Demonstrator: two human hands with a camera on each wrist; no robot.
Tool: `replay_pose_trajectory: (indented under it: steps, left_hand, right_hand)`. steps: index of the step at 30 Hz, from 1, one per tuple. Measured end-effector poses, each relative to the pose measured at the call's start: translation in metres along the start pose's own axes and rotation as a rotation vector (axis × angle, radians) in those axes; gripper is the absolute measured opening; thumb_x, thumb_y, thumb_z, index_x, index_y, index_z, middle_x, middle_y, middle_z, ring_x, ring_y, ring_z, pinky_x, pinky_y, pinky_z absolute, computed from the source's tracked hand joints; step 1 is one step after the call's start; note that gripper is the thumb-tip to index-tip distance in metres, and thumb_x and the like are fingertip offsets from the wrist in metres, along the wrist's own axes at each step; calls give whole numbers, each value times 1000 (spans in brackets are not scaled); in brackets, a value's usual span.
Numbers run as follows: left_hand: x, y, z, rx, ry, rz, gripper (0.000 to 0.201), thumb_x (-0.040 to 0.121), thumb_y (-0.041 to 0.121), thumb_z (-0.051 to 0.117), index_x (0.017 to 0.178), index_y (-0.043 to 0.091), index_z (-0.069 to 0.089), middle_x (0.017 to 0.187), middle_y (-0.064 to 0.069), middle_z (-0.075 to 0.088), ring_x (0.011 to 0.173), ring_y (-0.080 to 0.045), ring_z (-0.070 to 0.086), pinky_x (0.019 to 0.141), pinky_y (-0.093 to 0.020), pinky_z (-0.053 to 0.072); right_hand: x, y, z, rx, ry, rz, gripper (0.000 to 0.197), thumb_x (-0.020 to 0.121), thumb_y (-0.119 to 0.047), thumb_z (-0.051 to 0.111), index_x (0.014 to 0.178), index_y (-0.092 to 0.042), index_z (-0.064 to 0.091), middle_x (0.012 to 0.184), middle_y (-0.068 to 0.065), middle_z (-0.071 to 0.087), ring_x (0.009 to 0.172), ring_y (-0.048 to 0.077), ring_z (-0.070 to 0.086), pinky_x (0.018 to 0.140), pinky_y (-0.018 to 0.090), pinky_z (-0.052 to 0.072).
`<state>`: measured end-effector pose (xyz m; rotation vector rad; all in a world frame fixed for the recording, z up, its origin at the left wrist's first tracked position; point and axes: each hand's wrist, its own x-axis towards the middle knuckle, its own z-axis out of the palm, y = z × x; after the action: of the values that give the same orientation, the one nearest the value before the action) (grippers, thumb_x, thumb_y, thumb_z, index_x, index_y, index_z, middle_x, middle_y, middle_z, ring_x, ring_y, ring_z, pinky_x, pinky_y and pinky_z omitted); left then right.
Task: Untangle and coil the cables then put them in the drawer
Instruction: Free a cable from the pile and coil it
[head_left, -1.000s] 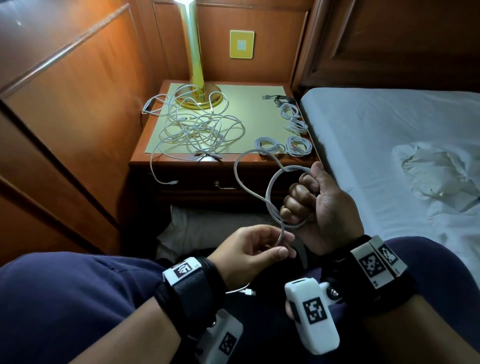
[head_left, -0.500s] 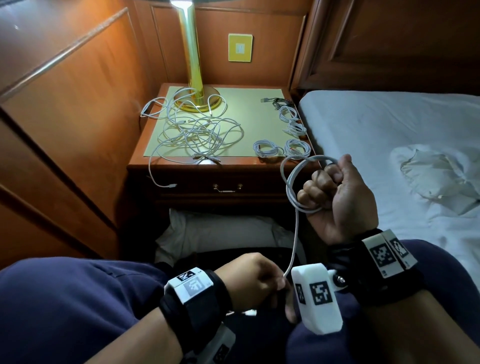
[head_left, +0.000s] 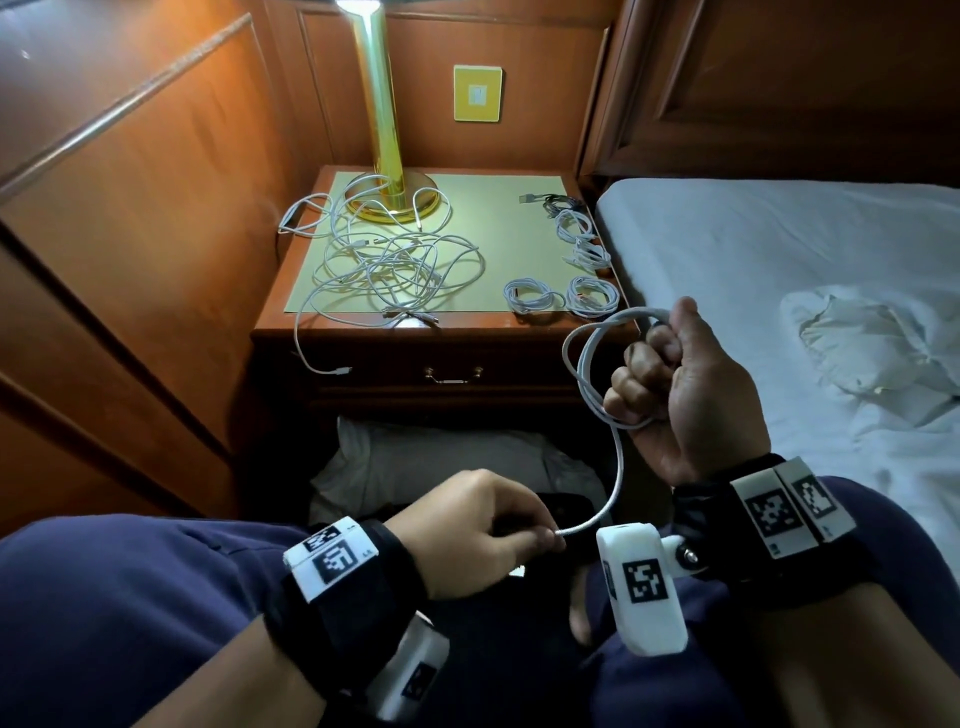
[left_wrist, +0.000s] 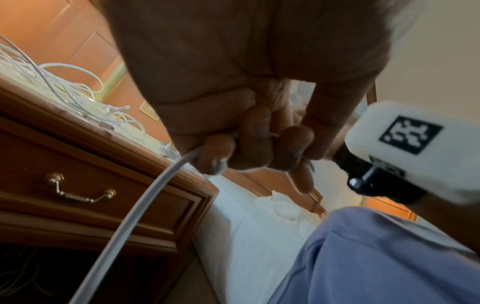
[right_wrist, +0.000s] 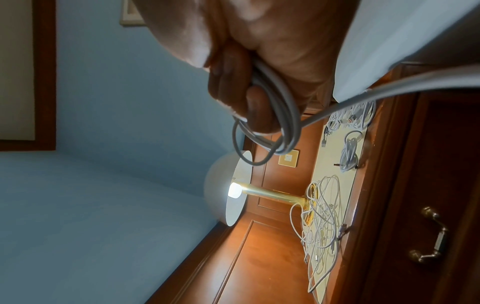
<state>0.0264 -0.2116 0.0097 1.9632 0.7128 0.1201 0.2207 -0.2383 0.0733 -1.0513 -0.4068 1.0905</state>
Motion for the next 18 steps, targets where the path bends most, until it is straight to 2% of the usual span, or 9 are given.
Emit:
replay_pose_trajectory:
  steps: [2, 4, 6, 11, 14, 18]
  left_hand:
    - [-2, 0, -11, 3, 79, 22, 9, 89, 27, 66, 84, 25, 74, 77, 2, 73, 65, -12, 63, 65, -31, 53]
    - [-4, -2, -20, 10, 143, 28, 9, 88, 25, 68, 81, 22, 73, 75, 3, 72, 68, -11, 64, 67, -31, 54]
    - [-6, -5, -27, 6, 174, 16, 10, 89, 23, 70, 80, 22, 73, 74, 6, 71, 69, -4, 64, 67, -24, 53]
    - [-8, -5, -28, 21, 123, 52, 11, 89, 19, 69, 78, 21, 71, 73, 12, 69, 70, 0, 64, 69, -19, 50]
    - [-10, -4, -27, 19, 93, 83, 10, 87, 22, 67, 77, 22, 68, 73, 11, 67, 70, -3, 63, 69, -28, 52]
    - [-13, -2, -29, -31, 87, 92, 11, 85, 29, 65, 79, 20, 67, 72, -1, 66, 66, -16, 59, 64, -36, 50]
  right_hand:
    - [0, 0, -1, -17, -8, 14, 50, 106, -46, 32, 62, -23, 29, 49, -5, 20, 44, 11, 15, 48, 29, 14]
    - [0, 0, -1, -22, -12, 33, 51, 106, -46, 33, 61, -23, 29, 48, -5, 20, 43, 11, 15, 48, 28, 14]
    - [0, 1, 0, -22, -14, 50, 51, 105, -46, 35, 60, -23, 29, 47, -6, 21, 43, 11, 16, 50, 29, 12]
    - [-1, 7, 2, -22, -50, 70, 50, 105, -46, 36, 62, -23, 28, 46, -5, 22, 40, 10, 17, 52, 31, 10]
    - [0, 9, 1, -29, -68, 68, 48, 105, -46, 36, 64, -22, 29, 47, -5, 23, 39, 10, 19, 51, 30, 12]
    - [1, 11, 0, -63, -99, 57, 48, 104, -47, 35, 65, -21, 30, 47, -4, 23, 37, 11, 20, 46, 27, 17]
